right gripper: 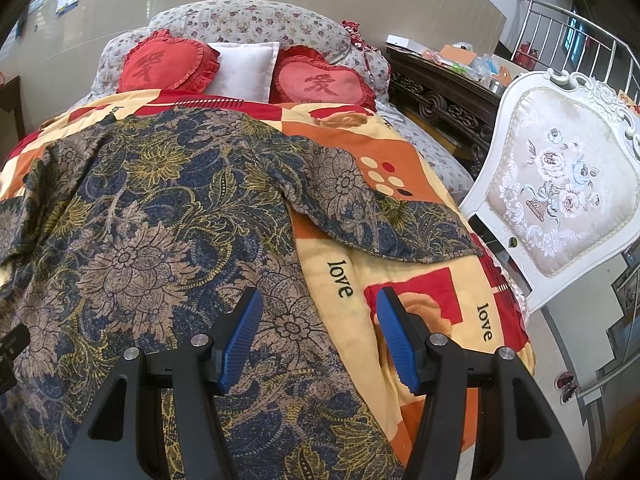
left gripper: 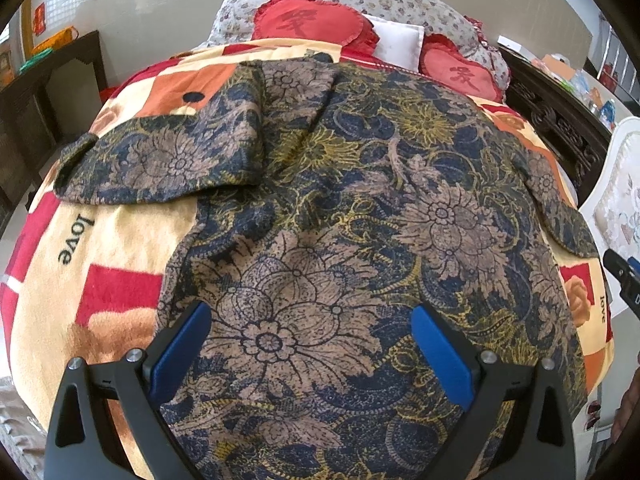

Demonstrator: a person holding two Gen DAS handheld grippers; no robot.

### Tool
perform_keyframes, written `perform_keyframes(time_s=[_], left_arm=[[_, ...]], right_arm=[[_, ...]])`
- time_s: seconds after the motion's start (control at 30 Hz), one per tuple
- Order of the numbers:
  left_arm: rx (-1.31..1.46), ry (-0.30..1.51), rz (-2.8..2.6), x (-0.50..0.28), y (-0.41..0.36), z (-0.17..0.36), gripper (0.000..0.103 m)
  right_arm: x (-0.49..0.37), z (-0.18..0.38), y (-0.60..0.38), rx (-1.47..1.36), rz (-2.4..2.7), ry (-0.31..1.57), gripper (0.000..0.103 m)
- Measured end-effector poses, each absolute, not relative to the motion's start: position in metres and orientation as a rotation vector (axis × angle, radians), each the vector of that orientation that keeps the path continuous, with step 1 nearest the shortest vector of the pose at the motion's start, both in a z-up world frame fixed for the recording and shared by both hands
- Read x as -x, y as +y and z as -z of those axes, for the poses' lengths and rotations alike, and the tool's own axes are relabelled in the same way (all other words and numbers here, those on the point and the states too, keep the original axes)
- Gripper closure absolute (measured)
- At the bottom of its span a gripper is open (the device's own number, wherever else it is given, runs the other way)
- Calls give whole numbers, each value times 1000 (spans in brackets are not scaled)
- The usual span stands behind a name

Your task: Fold small clothes

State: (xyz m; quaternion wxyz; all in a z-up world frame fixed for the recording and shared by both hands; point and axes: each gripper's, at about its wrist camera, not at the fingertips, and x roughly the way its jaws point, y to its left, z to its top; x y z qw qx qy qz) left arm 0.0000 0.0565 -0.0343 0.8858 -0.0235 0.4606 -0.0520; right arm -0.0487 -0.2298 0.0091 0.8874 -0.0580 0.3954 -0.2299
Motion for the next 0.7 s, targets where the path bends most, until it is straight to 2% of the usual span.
perform_keyframes(time_s=[0.5,0.7], left_arm=[[23,840,46,-1,62,24,1],[20,879,111,-25,64,31,1]], right_arm=[[47,-5,-231,121,475,828,25],[33,6,-232,87,417,841,25]])
